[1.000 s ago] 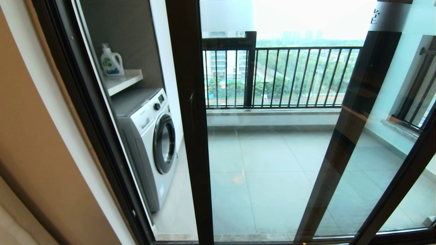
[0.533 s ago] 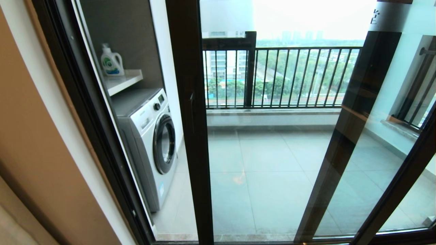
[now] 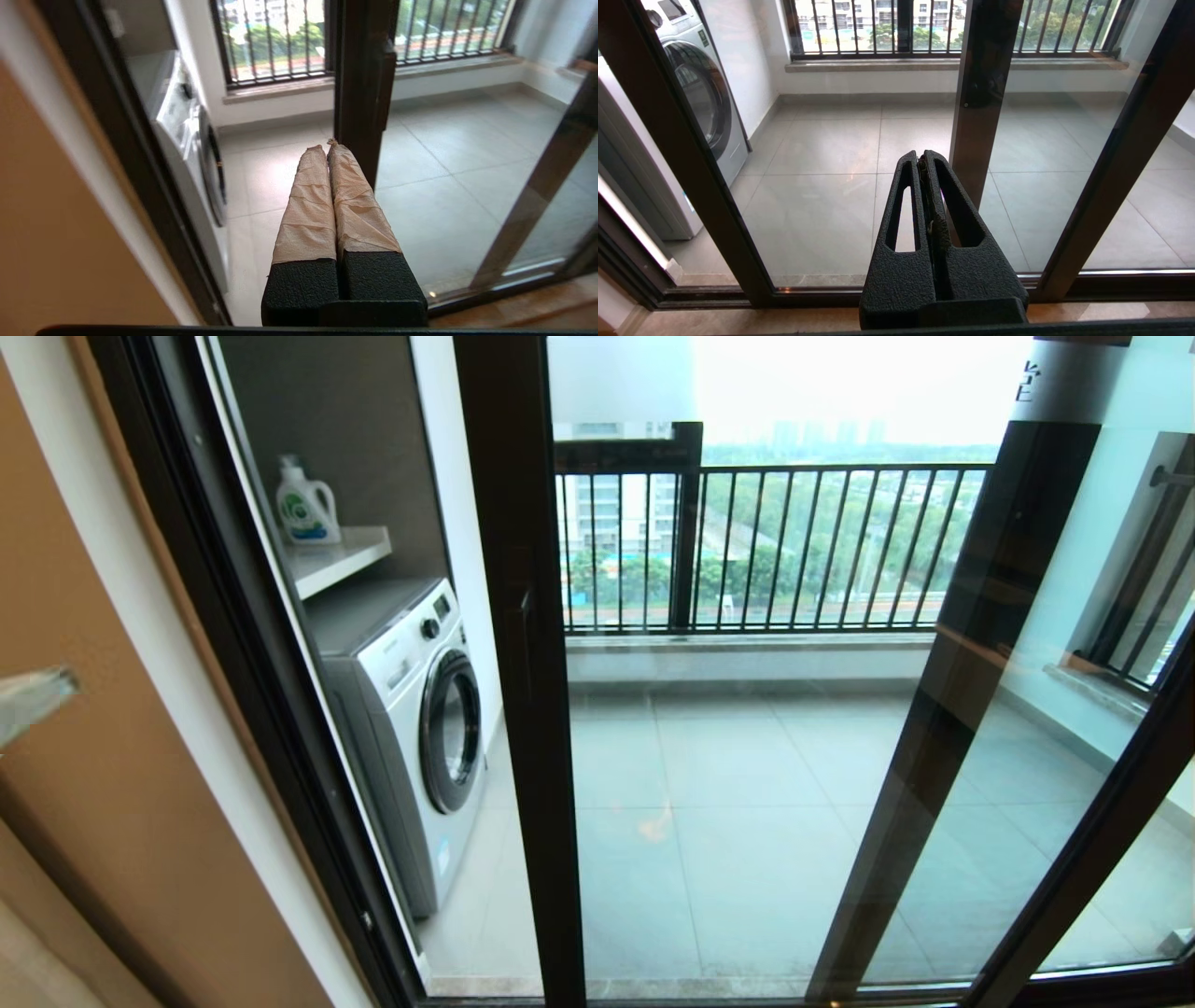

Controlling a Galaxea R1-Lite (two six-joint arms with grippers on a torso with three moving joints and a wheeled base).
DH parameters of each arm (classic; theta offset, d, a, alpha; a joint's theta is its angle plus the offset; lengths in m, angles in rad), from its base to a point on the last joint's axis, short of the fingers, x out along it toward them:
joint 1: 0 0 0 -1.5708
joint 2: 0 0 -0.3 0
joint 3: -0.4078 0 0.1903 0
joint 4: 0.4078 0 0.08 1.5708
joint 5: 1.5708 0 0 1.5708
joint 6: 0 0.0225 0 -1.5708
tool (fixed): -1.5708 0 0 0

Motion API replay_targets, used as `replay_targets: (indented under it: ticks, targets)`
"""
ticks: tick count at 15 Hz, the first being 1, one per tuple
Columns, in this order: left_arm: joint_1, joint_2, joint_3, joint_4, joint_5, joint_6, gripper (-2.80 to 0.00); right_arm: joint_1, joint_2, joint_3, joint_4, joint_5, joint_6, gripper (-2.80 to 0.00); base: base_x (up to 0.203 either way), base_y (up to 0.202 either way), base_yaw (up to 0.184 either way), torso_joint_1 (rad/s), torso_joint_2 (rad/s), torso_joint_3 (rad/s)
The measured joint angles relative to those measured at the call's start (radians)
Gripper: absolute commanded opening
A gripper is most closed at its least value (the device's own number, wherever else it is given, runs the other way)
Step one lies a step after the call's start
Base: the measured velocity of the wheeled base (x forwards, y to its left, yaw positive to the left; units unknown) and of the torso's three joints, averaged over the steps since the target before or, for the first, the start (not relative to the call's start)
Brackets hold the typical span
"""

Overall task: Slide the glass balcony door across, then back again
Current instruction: Close the slid door

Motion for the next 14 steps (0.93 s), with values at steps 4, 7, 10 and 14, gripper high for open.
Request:
replay_targets:
  ticks: [4, 7, 10, 14]
  targets:
    - [-0.179, 0.397, -0.233, -0.061, -0.037, -0.034, -2.8, 0.0, 0.0, 0.0, 0.0, 0.0, 0.0, -2.8, 0.0, 0.0, 0.0, 0.0, 0.0, 0.0]
    - [-0.324, 0.589, -0.332, -0.075, 0.003, -0.068, -2.8, 0.0, 0.0, 0.0, 0.0, 0.0, 0.001, -2.8, 0.0, 0.0, 0.0, 0.0, 0.0, 0.0]
    - [-0.366, 0.733, -0.434, -0.08, 0.055, -0.076, -2.8, 0.0, 0.0, 0.0, 0.0, 0.0, 0.0, -2.8, 0.0, 0.0, 0.0, 0.0, 0.0, 0.0]
    - [-0.393, 0.855, -0.535, -0.08, 0.068, -0.082, -2.8, 0.0, 0.0, 0.0, 0.0, 0.0, 0.0, -2.8, 0.0, 0.0, 0.0, 0.0, 0.0, 0.0]
